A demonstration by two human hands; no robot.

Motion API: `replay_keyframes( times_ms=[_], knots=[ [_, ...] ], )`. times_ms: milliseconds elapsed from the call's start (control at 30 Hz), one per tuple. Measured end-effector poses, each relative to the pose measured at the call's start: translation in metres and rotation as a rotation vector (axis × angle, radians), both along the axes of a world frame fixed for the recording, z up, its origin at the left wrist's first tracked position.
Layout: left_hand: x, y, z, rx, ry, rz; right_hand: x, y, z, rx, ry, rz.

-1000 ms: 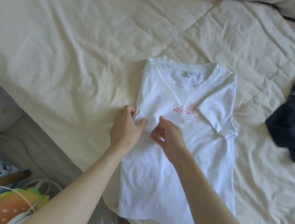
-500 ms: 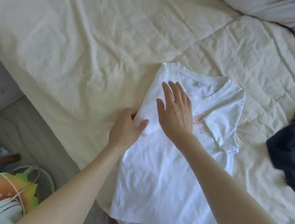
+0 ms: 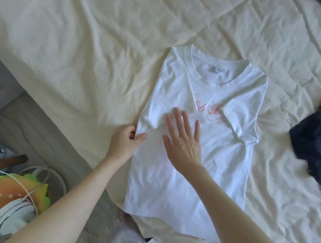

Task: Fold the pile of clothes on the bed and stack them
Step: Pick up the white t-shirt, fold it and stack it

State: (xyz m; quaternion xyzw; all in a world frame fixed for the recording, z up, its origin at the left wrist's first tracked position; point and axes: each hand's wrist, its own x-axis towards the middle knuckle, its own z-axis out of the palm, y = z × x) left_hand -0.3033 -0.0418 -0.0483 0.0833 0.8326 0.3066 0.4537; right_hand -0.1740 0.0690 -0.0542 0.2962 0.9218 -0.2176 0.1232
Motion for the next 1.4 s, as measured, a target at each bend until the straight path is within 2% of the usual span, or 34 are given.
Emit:
replay_keyframes(
  times_ms=[133,233,300,367,467,533,667,867,1033,1133,1233,1400],
  knots=[
    [0.021,-0.031,-0.002,-0.014,-0.054,0.077,0.075,-0.053,0.005,-0.112,-0.123,-0.157],
    [0.039,-0.050,0.000,-0.005,-0.093,0.099,0.121,-0.075,0.019,-0.038,-0.030,-0.339],
    [0.050,-0.065,-0.001,-0.013,-0.152,0.108,0.151,-0.078,0.024,0.071,0.037,-0.548],
    [0.061,-0.081,-0.002,-0.054,-0.237,0.091,0.179,-0.069,0.030,0.047,0.001,-0.848],
    [0.079,-0.108,-0.004,-0.122,-0.327,0.054,0.218,-0.051,0.029,-0.305,-0.098,-1.350],
    [0.090,-0.121,-0.002,-0.135,-0.338,0.076,0.237,-0.040,0.027,-0.562,-0.053,-1.504],
    [0.105,-0.141,0.008,-0.145,-0.303,0.135,0.255,-0.034,0.023,-0.796,-0.011,-1.476],
    [0.118,-0.158,0.039,-0.075,-0.320,0.337,0.272,-0.050,0.035,-1.016,0.256,-1.549],
    [0.122,-0.172,0.055,-0.141,-0.313,0.411,0.296,-0.066,0.048,-0.972,0.260,-1.601],
    [0.130,-0.190,0.065,-0.213,-0.403,0.457,0.318,-0.082,0.057,-1.010,0.202,-1.632],
    [0.133,-0.201,0.080,-0.214,-0.513,0.514,0.332,-0.092,0.069,-1.158,0.170,-1.720],
    [0.116,-0.174,0.103,-0.091,-0.633,0.574,0.318,-0.069,0.088,-1.342,0.359,-1.860]
  ],
)
